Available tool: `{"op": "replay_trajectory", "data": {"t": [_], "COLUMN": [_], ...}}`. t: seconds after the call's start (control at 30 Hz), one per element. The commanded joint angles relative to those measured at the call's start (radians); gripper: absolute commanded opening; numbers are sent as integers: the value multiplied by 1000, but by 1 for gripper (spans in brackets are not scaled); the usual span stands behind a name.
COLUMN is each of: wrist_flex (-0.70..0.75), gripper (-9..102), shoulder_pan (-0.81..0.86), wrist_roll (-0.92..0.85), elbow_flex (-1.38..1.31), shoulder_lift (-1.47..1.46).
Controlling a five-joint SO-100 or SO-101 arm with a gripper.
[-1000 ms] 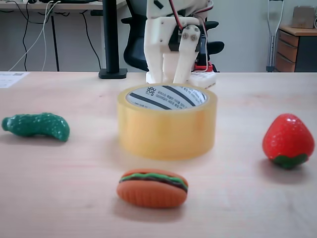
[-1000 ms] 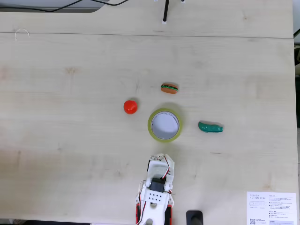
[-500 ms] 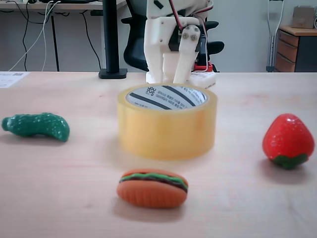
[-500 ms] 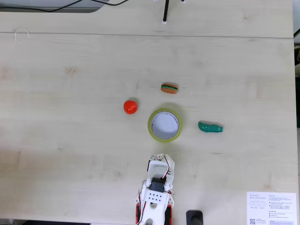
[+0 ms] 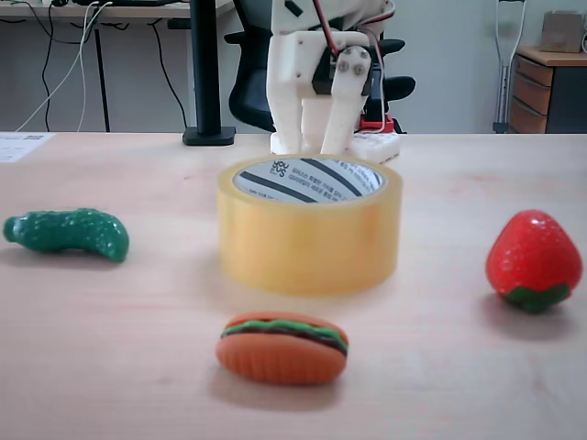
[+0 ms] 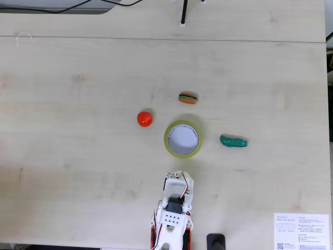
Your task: Grasp a cucumber and put it in the hole.
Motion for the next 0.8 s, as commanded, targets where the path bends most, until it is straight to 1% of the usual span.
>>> {"op": "replay_trajectory", "data": {"t": [0.0,0.17,0.37,0.5,0.63,0.77], "wrist_flex": [3,-5,-5,-11,-57,-126], "gripper": [0,0,0,0,0,0], "shoulder_pan": [-3,0,9,51,81,81], "wrist_roll": [18,63,72,77,98,126], "elbow_flex": [-64,-155,-252,-316,-382,-471], "shoulder_lift": [0,0,0,0,-60,-199]}}
